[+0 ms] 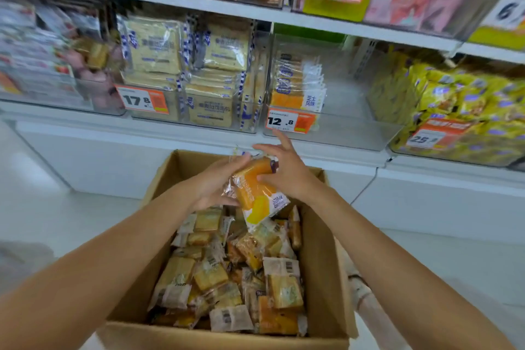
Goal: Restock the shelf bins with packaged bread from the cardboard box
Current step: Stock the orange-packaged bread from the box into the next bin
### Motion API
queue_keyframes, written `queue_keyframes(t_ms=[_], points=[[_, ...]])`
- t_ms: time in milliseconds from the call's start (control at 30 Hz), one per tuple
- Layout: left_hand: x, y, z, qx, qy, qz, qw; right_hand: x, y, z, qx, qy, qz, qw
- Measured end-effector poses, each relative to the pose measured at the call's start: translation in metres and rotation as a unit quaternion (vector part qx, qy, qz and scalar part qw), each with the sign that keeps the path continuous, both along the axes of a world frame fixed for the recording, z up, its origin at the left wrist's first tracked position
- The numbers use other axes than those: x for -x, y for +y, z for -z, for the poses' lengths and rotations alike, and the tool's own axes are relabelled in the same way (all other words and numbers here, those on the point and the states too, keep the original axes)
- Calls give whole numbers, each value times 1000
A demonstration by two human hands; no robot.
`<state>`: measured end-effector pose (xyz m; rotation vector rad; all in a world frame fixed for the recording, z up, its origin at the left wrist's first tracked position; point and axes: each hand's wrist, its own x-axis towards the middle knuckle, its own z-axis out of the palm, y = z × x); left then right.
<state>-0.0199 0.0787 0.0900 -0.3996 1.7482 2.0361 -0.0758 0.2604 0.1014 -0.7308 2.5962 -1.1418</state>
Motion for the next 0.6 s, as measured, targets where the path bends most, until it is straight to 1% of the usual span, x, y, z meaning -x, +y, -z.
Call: queue_keyframes(t_ms=[33,100,133,167,233,267,333,433,533,567,600], points=[[1,5,-4,-18,-2,-8,1000,-1,-2,-6,1,19,11,1000],[2,10,-11,-89,-4,-55,995,2,0,-9,-4,41,87,995],[4,10,-13,-131,3,-72,989,4,4,-8,-12,31,122,992],[5,9,-17,-167,15,-76,983,3,7,-10,-16,-1,143,990],[8,8,-28,-202,48,-40,977,1,14,-13,1,-58,147,987],[8,8,-35,-198,59,-10,978,0,18,-16,17,-68,144,987],[12,5,-46,-156,67,47,984,2,23,-24,22,-44,136,989],[17,-2,-59,-114,40,107,987,7,30,-38,1,-11,109,994],[24,-11,-65,-162,2,100,982,16,35,-51,-37,42,79,995],[24,-8,-69,-150,-4,98,984,19,35,-55,-61,61,68,994],[25,-3,-71,-109,-2,103,989,22,34,-59,-86,80,53,992]])
